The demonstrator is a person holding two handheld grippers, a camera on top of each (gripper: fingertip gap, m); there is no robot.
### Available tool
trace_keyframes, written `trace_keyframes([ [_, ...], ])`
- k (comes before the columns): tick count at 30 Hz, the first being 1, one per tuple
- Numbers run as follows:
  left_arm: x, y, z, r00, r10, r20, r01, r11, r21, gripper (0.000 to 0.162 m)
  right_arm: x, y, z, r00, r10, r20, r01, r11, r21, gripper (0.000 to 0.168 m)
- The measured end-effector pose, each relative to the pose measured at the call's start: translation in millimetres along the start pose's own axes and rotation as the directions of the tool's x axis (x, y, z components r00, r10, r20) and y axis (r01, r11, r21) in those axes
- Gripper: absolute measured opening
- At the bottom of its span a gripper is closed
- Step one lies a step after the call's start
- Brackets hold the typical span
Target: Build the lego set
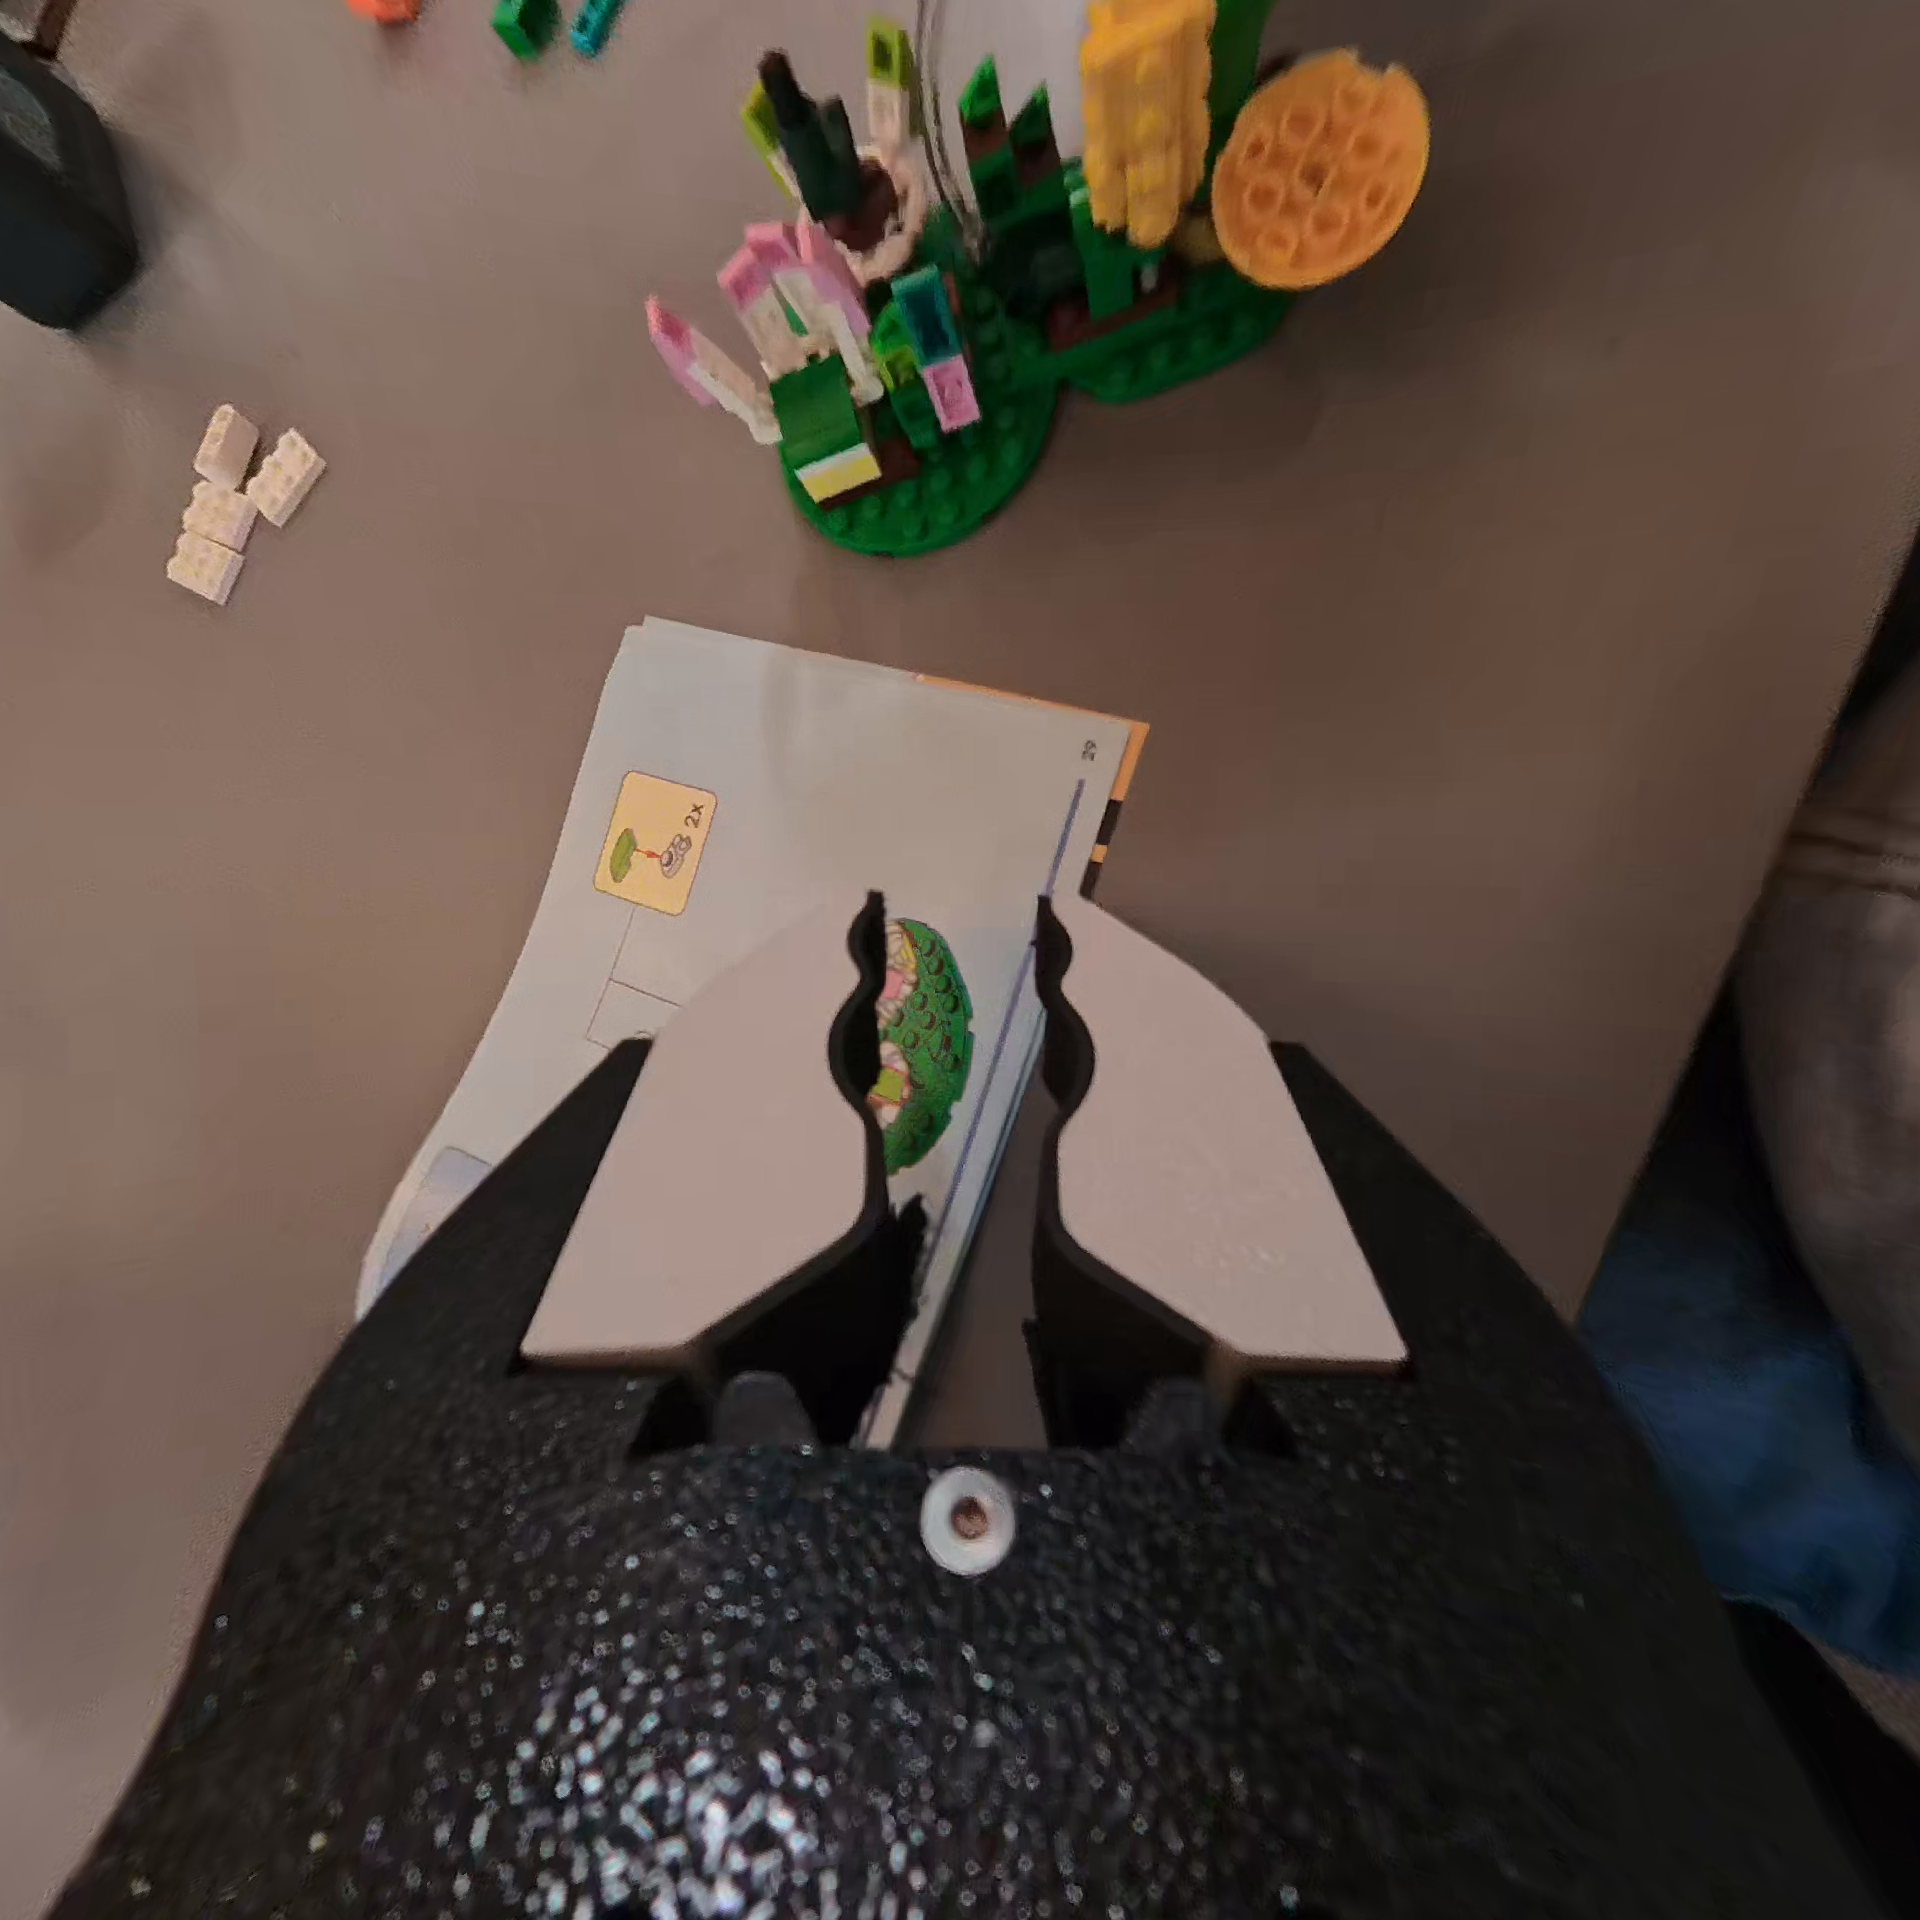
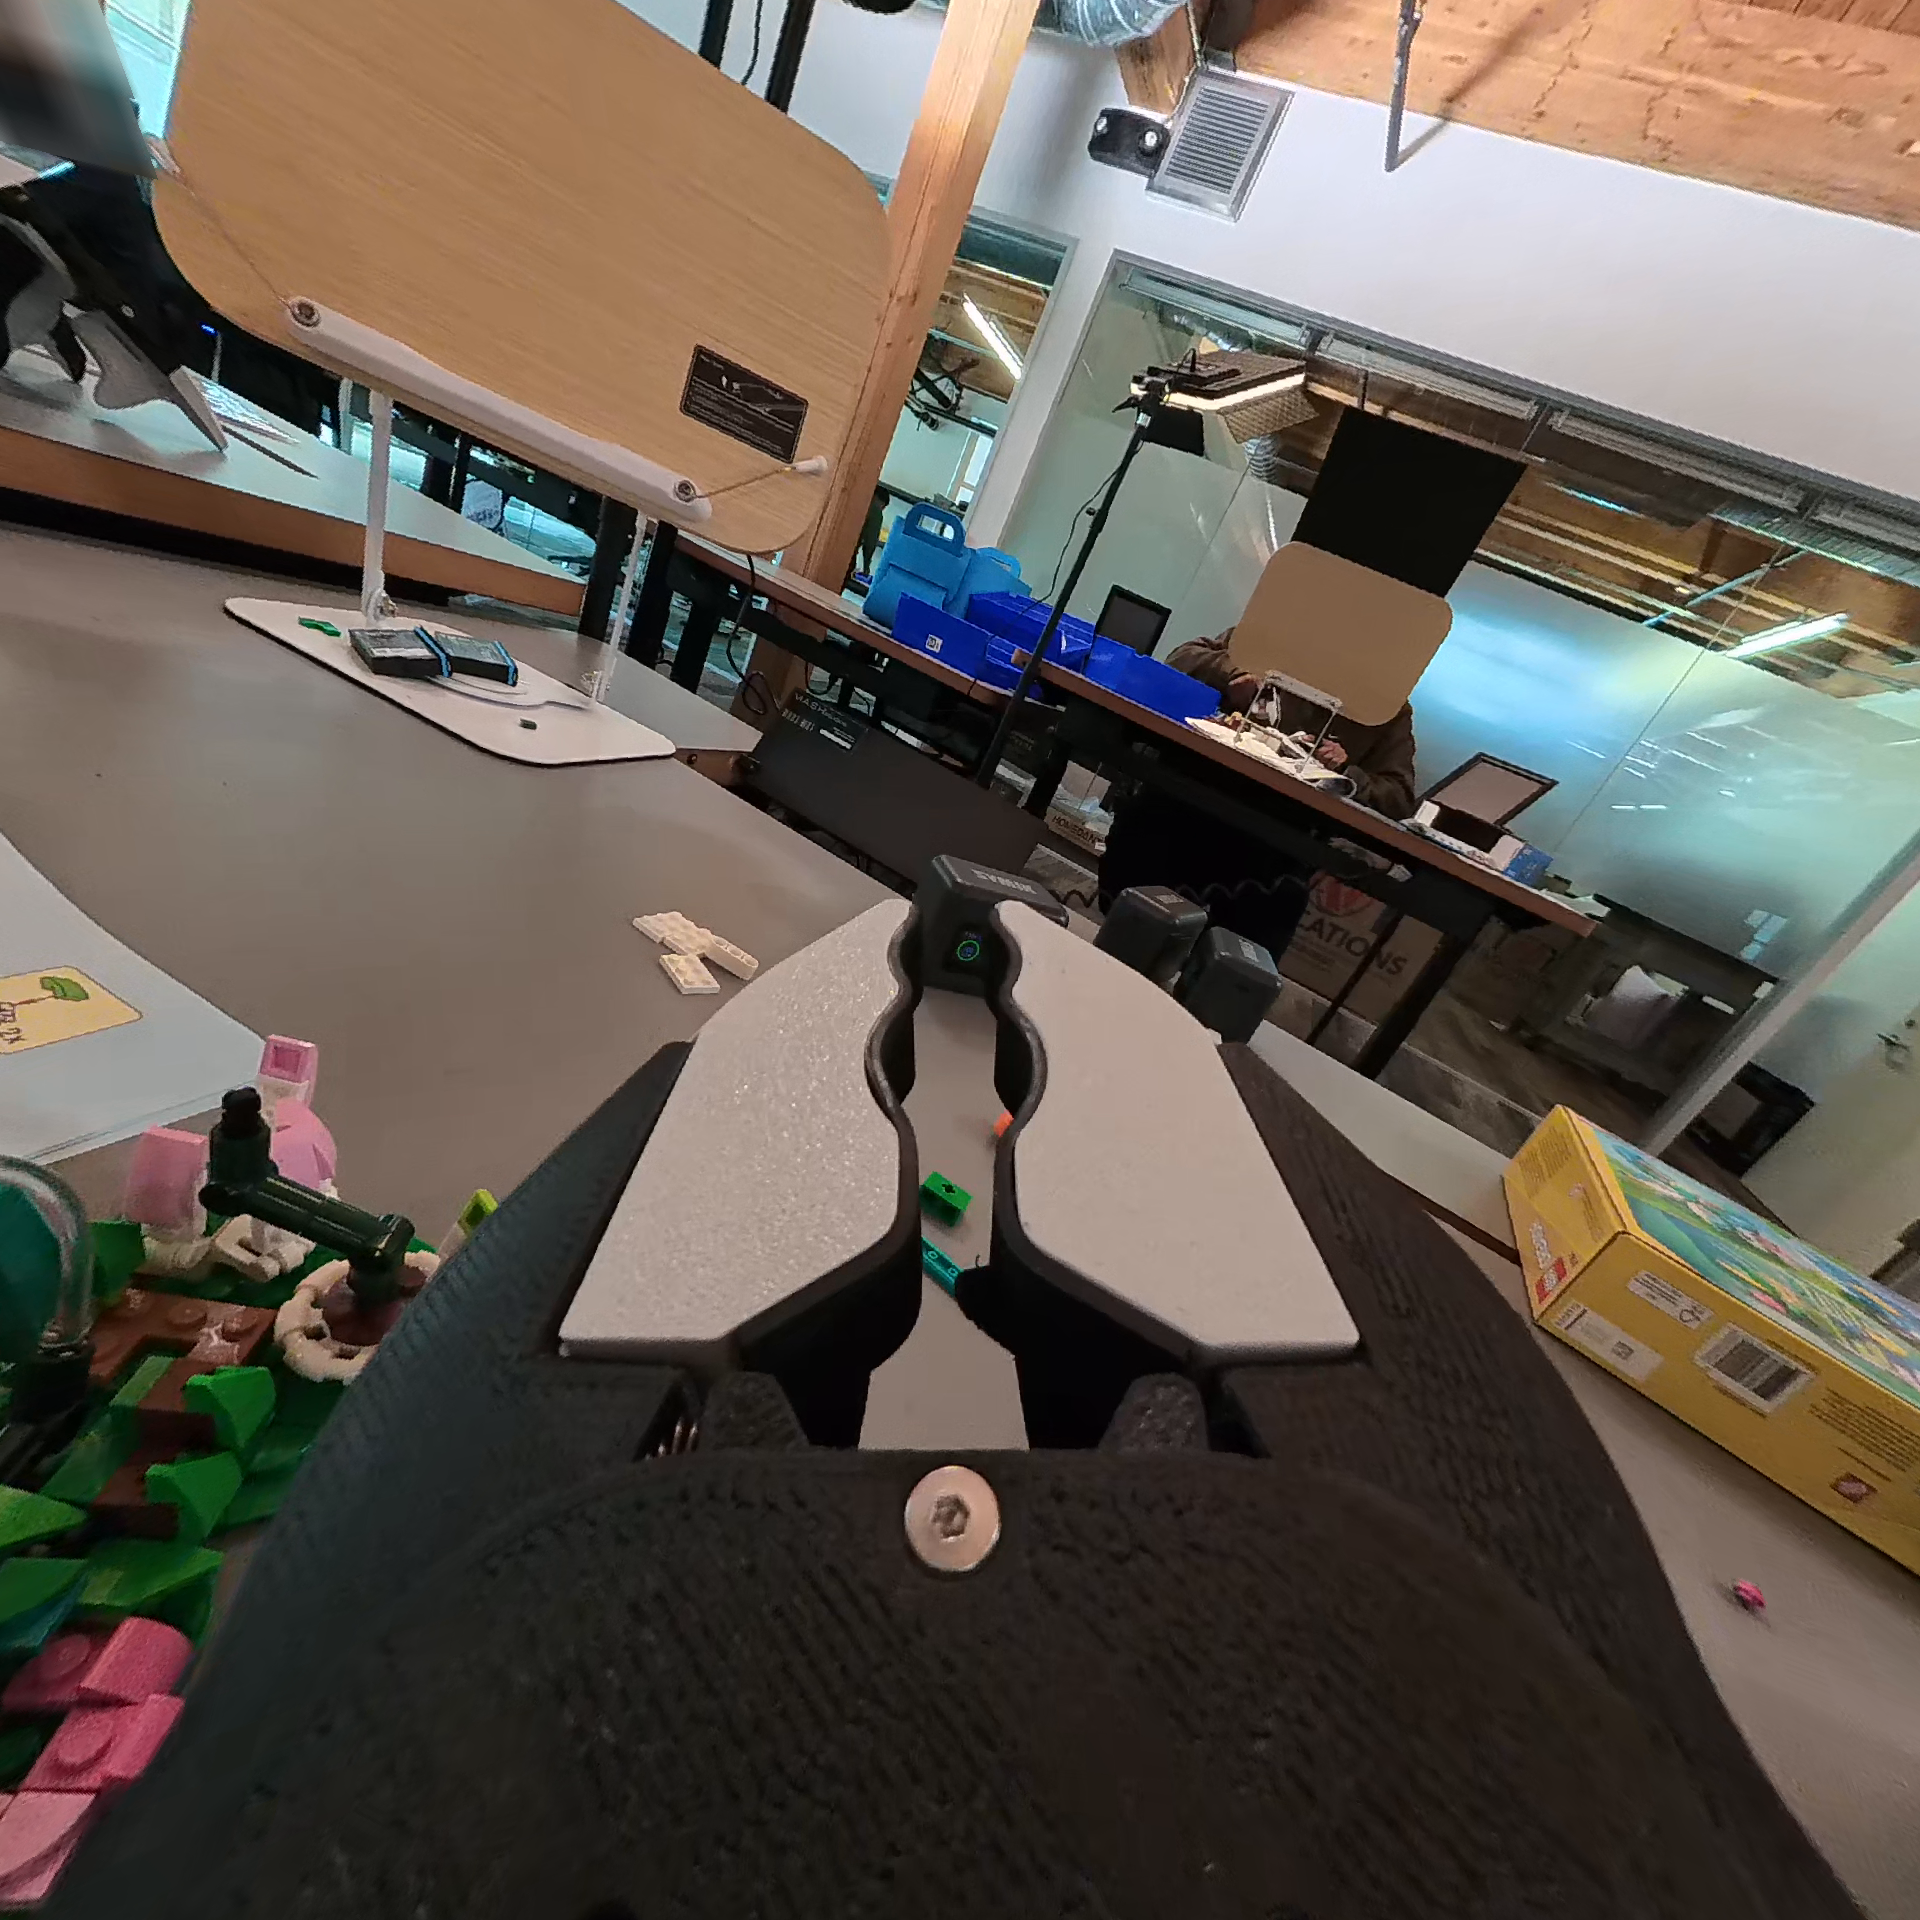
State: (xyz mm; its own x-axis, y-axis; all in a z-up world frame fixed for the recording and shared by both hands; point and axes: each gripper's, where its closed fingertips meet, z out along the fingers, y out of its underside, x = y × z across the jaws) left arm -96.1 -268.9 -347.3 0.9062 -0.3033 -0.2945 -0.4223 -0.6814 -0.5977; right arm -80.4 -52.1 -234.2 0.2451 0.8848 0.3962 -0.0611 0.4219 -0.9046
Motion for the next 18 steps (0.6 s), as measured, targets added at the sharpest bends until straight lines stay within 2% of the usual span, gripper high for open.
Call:
trace_keyframes([
  [1,-0.7,0.3,3.5,1.000,0.023,0.003,-0.023,1.000,-0.014,0.023,0.1,-0.3,-0.1,1.000,-0.001,-0.001,0.001,1.000,0.001,0.009],
  [3,-2.8,-2.6,8.7,0.999,0.040,0.005,-0.040,0.999,-0.008,0.012,-0.1,-1.6,-0.7,1.000,-0.004,0.001,0.004,1.000,0.006,0.008],
  [6,-5.2,-5.9,12.7,1.000,0.017,-0.011,-0.017,1.000,0.007,0.014,0.0,-4.0,-1.5,1.000,-0.001,0.003,0.001,1.000,0.017,0.007],
  [13,-45.5,-17.4,13.8,0.992,0.004,0.127,-0.008,0.999,0.035,0.032,-1.4,-5.3,-1.5,1.000,-0.006,0.005,0.005,1.000,0.021,0.007],
  [16,-70.5,-20.7,25.0,0.987,-0.003,0.163,0.003,1.000,0.003,0.049,-2.0,-4.7,-1.3,1.000,-0.011,0.007,0.011,1.000,0.019,0.007],
  [18,-77.9,-16.5,36.9,0.992,0.019,0.122,-0.011,0.998,-0.062,0.060,-1.9,-3.4,-1.0,1.000,-0.012,0.007,0.012,1.000,0.014,0.008],
])
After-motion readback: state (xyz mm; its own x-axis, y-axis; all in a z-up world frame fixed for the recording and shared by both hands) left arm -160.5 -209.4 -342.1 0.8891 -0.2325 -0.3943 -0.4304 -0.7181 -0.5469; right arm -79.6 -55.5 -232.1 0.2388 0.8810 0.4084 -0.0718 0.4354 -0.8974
